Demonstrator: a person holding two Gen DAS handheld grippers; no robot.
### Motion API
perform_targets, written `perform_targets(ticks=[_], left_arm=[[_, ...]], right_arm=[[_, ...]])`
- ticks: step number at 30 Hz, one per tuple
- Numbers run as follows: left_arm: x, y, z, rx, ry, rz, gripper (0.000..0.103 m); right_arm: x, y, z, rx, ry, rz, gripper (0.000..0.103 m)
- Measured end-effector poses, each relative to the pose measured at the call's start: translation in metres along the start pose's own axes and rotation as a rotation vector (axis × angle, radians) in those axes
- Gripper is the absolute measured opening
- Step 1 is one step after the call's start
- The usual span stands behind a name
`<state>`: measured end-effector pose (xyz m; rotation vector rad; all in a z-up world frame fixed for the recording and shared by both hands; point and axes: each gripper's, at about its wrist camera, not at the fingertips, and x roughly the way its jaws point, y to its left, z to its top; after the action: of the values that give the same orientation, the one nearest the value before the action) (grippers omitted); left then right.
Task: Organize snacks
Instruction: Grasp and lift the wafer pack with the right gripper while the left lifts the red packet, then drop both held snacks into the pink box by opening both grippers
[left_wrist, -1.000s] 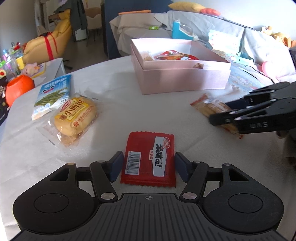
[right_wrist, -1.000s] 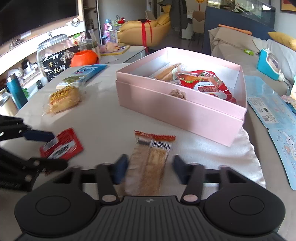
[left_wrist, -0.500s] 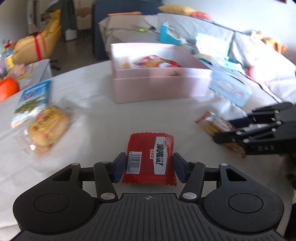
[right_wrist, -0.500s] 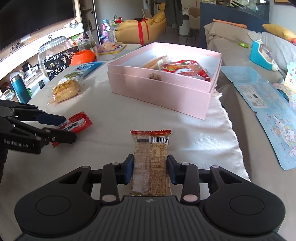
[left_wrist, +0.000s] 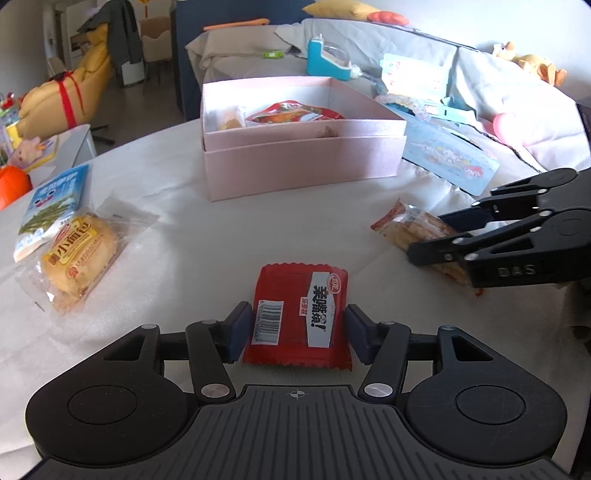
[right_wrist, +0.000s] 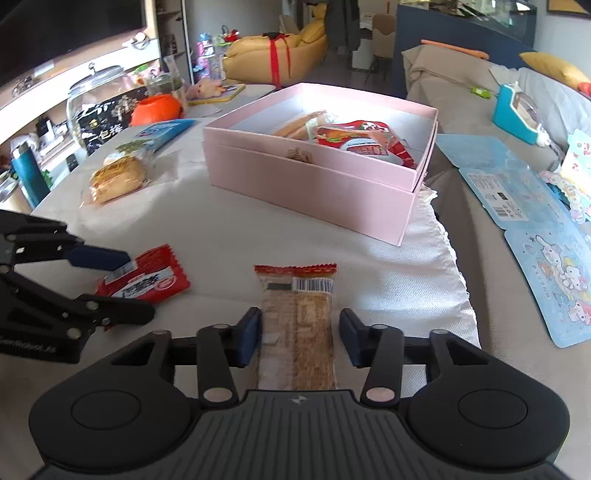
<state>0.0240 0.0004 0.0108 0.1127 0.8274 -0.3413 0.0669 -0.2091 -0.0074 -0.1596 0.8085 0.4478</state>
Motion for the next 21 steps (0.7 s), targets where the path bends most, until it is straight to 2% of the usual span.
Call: perform_targets(ticks=[8, 11, 15, 18, 20, 21], left_arm=[[-0.004, 0.002, -0.002, -0.029, -0.019, -0.01, 0.059], [-0.02, 0.005, 0.008, -0.05, -0.089, -0.032, 0.058], [-0.065, 0.011, 0.059, -0.043, -0.288, -0.033, 0.058], [-0.079, 0.014, 0.106, -0.038, -0.414, -0.051, 0.063], [-0.07, 0.021, 0.133, -0.079, -0.442, -0.108, 0.066], [-0.055, 0.029, 0.15, -0.123, -0.421, -0.161, 0.066]], right_arm=[[-0.029, -0.009, 0.0, 0.028, -0.051, 0.027, 0.036], [-0.043, -0.021, 0.006, 0.072, -0.079, 0.04, 0.035], [-0.069, -0.038, 0.023, 0.115, -0.158, 0.051, 0.035], [-0.097, -0.048, 0.053, 0.113, -0.266, 0.043, 0.035], [-0.112, -0.053, 0.08, 0.101, -0.338, 0.045, 0.035], [-0.116, -0.055, 0.096, 0.097, -0.367, 0.043, 0.035]])
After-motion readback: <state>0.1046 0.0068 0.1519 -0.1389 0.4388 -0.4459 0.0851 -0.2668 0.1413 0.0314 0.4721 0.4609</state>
